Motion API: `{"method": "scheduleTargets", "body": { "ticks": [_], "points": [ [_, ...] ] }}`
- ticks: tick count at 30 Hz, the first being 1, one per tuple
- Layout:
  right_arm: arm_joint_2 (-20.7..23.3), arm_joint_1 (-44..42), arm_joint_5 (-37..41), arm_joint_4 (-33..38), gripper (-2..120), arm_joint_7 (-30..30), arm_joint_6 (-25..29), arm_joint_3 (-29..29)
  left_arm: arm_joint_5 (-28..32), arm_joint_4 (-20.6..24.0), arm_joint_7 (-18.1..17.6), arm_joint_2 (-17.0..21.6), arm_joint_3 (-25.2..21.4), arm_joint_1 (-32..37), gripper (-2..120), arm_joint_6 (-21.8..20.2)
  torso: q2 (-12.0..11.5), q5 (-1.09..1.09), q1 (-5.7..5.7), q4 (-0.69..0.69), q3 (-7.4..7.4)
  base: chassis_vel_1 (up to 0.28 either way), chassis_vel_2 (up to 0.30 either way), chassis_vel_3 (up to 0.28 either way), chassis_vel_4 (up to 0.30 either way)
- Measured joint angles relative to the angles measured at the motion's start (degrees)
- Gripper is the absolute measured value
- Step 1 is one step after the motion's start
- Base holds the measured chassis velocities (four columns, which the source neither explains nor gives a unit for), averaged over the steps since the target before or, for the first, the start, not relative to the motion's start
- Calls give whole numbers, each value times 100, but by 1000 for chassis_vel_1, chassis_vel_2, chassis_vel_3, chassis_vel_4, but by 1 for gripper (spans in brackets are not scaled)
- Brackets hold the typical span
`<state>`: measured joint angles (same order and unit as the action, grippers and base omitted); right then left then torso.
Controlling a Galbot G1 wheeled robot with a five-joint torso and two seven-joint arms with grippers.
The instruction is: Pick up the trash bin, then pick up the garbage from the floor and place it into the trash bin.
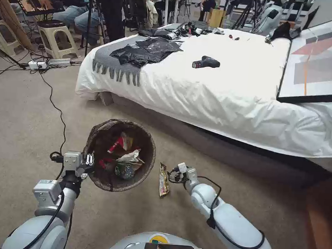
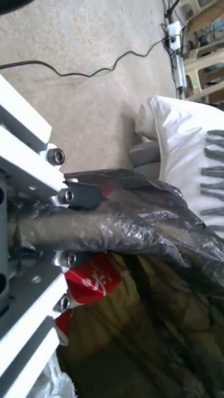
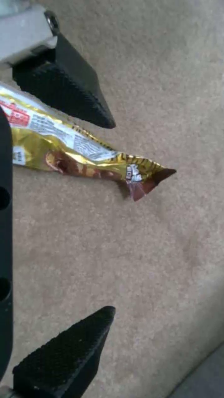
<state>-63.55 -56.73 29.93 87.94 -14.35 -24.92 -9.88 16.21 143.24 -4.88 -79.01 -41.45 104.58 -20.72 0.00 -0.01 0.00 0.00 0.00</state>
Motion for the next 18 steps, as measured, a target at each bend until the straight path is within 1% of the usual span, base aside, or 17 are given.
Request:
{"method": "scheduleTargets", "body": {
  "ticks": [6,10,18],
  "points": [
    [-242,186,-16,-329,100,-258,-102,-171,-4,0,-4,-7,-4,0,3,0,0,0,0,0,0,0,0,0,0],
    [-438,307,23,-602,100,-577,-205,-275,-7,0,-7,-15,-6,5,3,0,0,0,0,0,0,0,0,0,0],
    [-591,400,111,-801,100,-752,-240,-380,-20,0,-9,-22,12,-1,3,3,0,0,0,0,0,0,0,0,0]
  ]
}}
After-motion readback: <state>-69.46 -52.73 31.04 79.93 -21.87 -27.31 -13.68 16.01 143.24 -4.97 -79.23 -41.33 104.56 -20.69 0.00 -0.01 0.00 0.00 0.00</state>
